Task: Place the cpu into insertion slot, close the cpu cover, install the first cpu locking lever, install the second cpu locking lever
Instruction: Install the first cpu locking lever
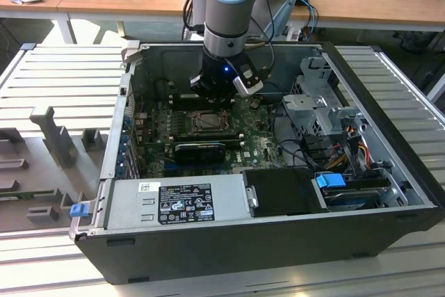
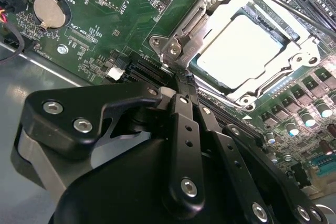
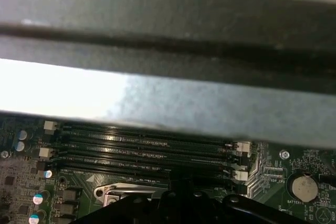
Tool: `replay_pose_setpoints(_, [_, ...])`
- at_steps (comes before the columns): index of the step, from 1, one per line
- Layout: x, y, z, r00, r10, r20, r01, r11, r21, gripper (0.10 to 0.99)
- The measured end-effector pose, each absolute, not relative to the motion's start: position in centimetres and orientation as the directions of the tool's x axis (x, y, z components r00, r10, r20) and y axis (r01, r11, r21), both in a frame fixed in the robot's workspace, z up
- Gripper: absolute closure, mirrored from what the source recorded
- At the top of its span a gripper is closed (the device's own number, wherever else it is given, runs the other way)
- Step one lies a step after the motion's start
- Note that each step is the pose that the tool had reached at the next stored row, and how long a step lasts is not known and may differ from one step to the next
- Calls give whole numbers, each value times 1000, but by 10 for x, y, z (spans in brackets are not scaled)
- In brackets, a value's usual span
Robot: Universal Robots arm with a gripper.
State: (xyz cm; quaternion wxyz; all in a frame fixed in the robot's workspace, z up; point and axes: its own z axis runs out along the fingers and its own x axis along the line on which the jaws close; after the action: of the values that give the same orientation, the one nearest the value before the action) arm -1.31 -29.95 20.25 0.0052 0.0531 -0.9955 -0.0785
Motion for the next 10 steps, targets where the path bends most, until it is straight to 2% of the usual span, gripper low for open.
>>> replay_pose_setpoints(3, [-13,-300,202,-994,-106,4,-105,985,140,980])
replay_pose_setpoints(10, [-13,-300,201,-994,-106,4,-105,985,137,980])
